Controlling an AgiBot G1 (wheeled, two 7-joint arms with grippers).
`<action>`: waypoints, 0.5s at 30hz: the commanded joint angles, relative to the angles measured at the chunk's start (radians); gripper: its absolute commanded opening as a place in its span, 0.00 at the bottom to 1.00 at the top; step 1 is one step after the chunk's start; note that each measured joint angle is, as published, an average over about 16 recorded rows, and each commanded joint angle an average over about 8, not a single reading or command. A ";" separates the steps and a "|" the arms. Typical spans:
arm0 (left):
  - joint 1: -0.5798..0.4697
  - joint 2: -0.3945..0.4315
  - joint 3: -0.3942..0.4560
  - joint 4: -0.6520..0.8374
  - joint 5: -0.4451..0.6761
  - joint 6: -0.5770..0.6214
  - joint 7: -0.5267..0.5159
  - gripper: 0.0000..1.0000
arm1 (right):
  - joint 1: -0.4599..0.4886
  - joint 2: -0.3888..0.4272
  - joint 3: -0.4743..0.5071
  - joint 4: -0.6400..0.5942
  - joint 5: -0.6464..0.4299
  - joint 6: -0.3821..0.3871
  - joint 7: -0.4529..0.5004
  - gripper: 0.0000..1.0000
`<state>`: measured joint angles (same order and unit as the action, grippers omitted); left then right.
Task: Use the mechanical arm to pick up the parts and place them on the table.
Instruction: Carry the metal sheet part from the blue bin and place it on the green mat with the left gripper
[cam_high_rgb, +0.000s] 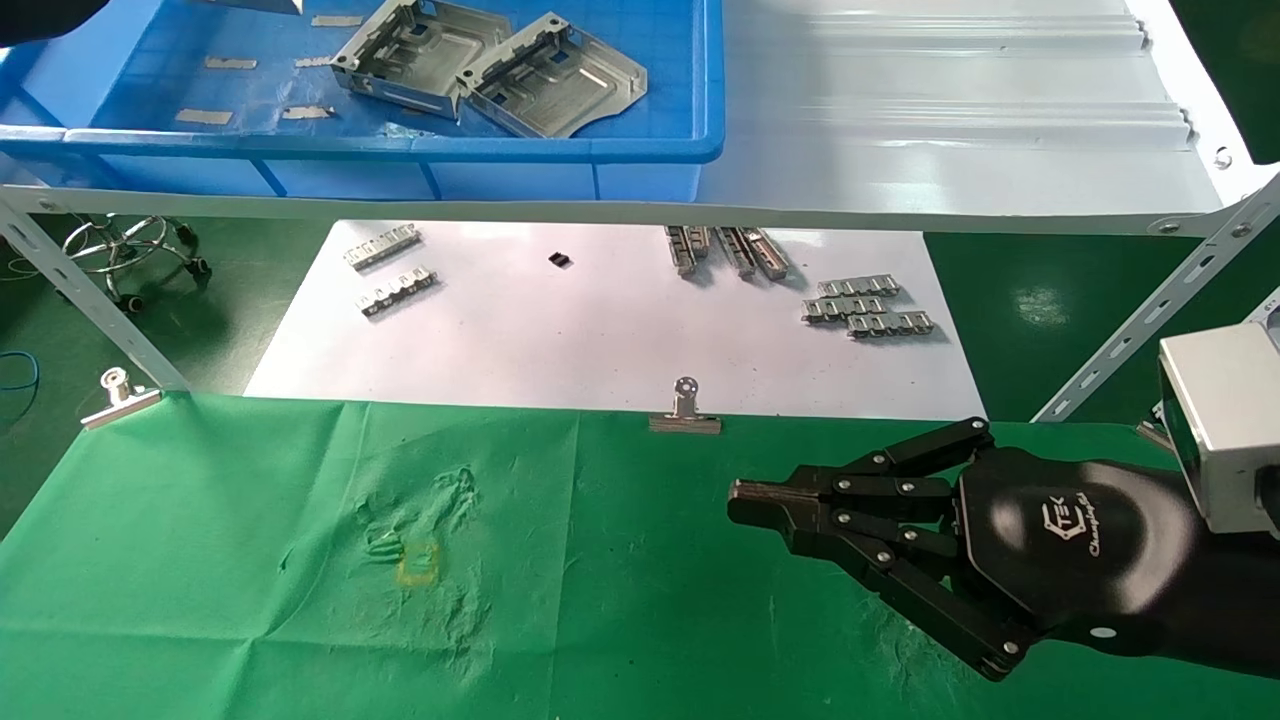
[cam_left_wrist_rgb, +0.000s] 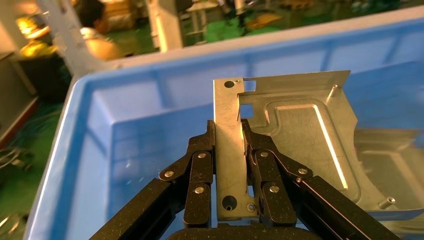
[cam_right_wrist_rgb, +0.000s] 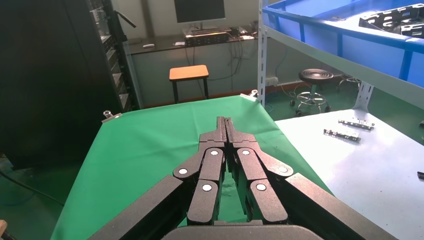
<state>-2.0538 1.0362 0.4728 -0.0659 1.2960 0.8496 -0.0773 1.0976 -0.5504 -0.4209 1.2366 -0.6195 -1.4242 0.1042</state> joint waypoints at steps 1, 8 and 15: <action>-0.006 -0.015 -0.010 -0.011 -0.016 0.047 0.012 0.00 | 0.000 0.000 0.000 0.000 0.000 0.000 0.000 0.00; 0.022 -0.083 -0.042 -0.052 -0.072 0.311 0.103 0.00 | 0.000 0.000 0.000 0.000 0.000 0.000 0.000 0.00; 0.075 -0.142 -0.056 -0.110 -0.113 0.631 0.228 0.00 | 0.000 0.000 0.000 0.000 0.000 0.000 0.000 0.00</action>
<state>-1.9732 0.8968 0.4241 -0.1875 1.1818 1.4423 0.1448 1.0976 -0.5504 -0.4209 1.2366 -0.6195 -1.4242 0.1042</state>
